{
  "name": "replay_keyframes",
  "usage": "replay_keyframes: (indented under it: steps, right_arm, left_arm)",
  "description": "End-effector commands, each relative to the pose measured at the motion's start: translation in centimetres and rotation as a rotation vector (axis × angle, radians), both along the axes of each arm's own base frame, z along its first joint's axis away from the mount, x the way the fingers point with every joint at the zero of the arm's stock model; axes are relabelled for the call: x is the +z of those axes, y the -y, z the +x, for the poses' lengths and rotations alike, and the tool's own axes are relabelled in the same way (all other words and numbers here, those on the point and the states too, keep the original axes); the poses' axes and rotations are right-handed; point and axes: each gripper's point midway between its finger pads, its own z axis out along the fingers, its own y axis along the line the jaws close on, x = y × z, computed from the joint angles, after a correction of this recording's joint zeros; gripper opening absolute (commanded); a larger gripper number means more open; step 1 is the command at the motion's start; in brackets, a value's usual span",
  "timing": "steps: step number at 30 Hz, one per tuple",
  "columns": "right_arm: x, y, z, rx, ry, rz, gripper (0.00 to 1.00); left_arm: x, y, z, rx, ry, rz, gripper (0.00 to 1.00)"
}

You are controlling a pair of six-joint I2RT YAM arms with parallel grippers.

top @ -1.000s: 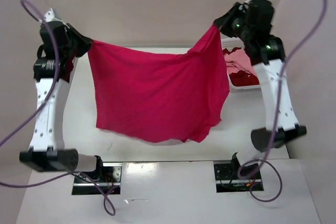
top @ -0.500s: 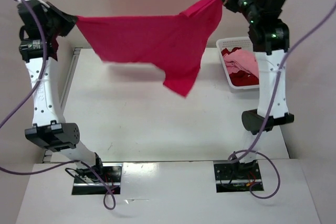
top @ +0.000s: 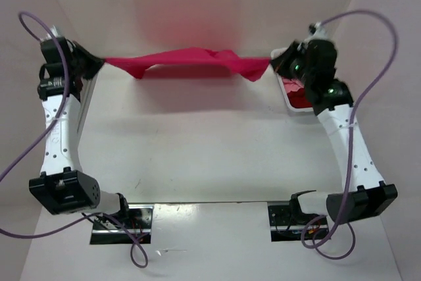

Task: Fold and stack the t-shirts
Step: Flatten out the tshirt

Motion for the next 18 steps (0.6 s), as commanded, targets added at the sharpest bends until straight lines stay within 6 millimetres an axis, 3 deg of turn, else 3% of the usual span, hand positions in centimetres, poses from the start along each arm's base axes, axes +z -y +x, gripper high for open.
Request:
replay_keyframes:
  steps: [1,2,3,5,6,7,8,10,13,14,18]
  right_arm:
    - [-9.7,0.4,-2.4,0.003,-0.171,-0.016,0.0]
    - [-11.1,0.6,-3.7,-0.001,-0.194,-0.008,0.0]
    - [-15.8,0.9,-4.9,-0.017,-0.294,-0.018,0.0]
    - [-20.6,1.3,-7.4,-0.033,-0.419,-0.008,0.0]
    - [-23.7,1.5,-9.0,-0.04,-0.514,-0.017,0.0]
    - [-23.5,1.1,-9.4,-0.03,-0.525,0.007,0.0]
    - [-25.1,0.5,-10.8,0.007,-0.578,0.03,0.0]
    - [-25.7,-0.5,-12.3,0.027,-0.629,0.076,0.0]
    - [-26.0,-1.5,-14.4,0.077,-0.684,0.115,0.0]
    - [-27.1,-1.7,-15.9,0.077,-0.746,0.128,0.0]
    - [-26.9,-2.1,-18.8,0.101,-0.774,0.177,0.0]
  left_arm:
    - [-4.2,-1.0,-3.6,0.073,-0.067,0.061,0.0]
    - [-6.3,-1.2,-4.3,0.085,-0.111,0.071,0.0]
    - [-11.1,-1.2,-5.8,0.086,-0.223,0.073,0.0]
    - [-14.8,-1.5,-8.4,0.123,-0.325,0.086,0.0]
    - [-18.4,-1.2,-10.5,0.125,-0.409,0.074,0.0]
    - [-19.9,-0.9,-11.5,0.122,-0.447,0.067,0.0]
    - [-21.2,-0.8,-12.4,0.127,-0.482,0.064,0.0]
    - [-22.5,0.5,-13.7,0.093,-0.509,0.018,0.0]
    - [-22.6,2.1,-14.7,0.037,-0.539,-0.039,0.0]
    - [-23.0,2.7,-15.0,0.02,-0.564,-0.07,0.0]
    - [-22.7,4.5,-16.8,-0.041,-0.592,-0.125,0.0]
